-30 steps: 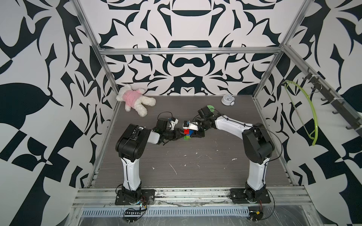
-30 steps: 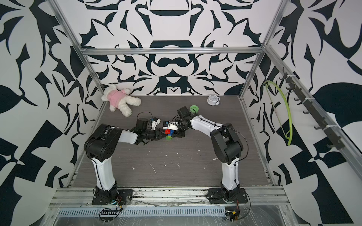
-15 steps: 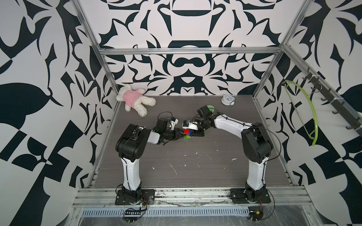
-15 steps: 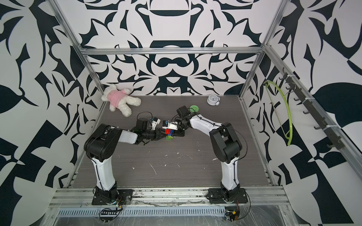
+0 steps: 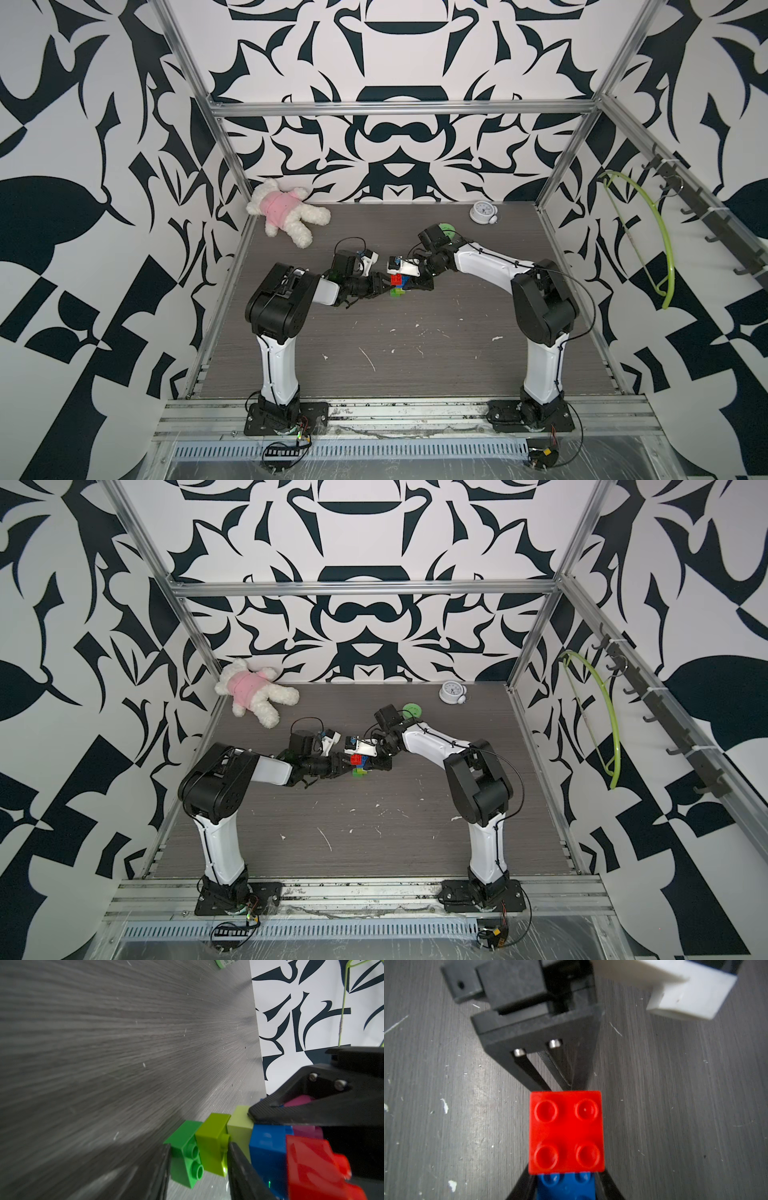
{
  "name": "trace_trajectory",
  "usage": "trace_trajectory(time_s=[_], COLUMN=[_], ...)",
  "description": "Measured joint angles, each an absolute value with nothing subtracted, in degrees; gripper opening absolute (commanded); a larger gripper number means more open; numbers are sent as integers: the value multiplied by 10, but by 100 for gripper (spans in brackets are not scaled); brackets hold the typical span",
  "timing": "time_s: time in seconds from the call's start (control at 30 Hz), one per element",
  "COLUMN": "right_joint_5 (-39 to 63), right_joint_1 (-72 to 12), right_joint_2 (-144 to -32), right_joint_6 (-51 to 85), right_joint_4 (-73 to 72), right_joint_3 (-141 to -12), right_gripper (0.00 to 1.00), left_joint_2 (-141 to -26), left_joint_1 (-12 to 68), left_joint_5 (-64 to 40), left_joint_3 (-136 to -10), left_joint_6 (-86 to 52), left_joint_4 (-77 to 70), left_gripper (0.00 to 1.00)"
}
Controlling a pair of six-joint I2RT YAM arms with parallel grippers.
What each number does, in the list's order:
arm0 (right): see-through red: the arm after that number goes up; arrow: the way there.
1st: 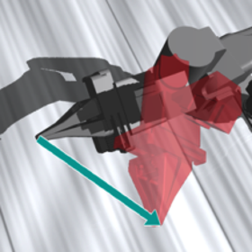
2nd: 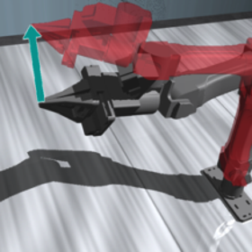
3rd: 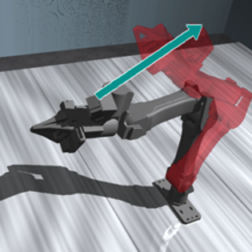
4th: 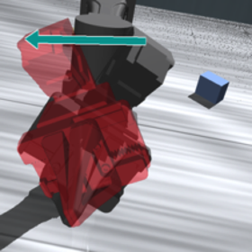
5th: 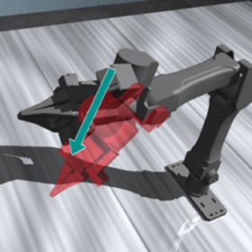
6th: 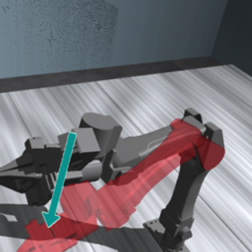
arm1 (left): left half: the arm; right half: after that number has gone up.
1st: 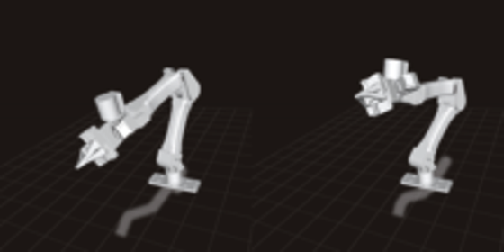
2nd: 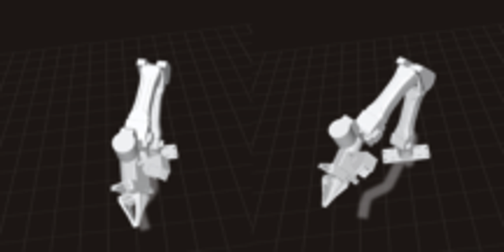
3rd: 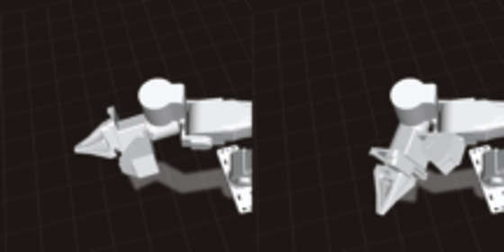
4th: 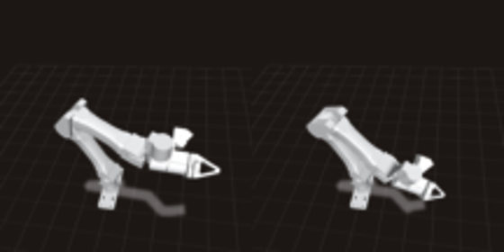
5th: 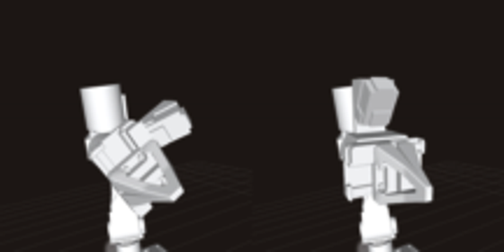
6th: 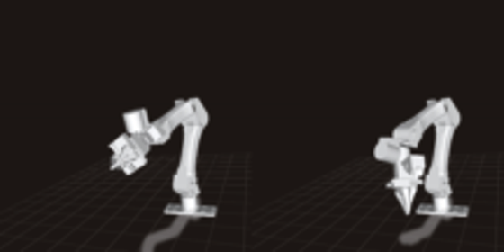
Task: Assemble the letter y with lego
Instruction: Pick up the lego brick from the center of the board.
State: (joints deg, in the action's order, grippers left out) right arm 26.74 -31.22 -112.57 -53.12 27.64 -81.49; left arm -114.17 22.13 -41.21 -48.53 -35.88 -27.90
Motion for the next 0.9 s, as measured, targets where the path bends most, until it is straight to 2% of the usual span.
trace_trajectory(time_s=[0.9], right_joint_5=[267], right_joint_1=[-312], right_joint_2=[-1126], right_joint_6=[-540], right_joint_4=[279], right_joint_3=[-817], right_gripper=[32], left_joint_2=[-1126], left_joint_1=[220], left_joint_5=[-399], left_joint_3=[-485], left_joint_6=[-357], left_joint_4=[-260], left_gripper=[54])
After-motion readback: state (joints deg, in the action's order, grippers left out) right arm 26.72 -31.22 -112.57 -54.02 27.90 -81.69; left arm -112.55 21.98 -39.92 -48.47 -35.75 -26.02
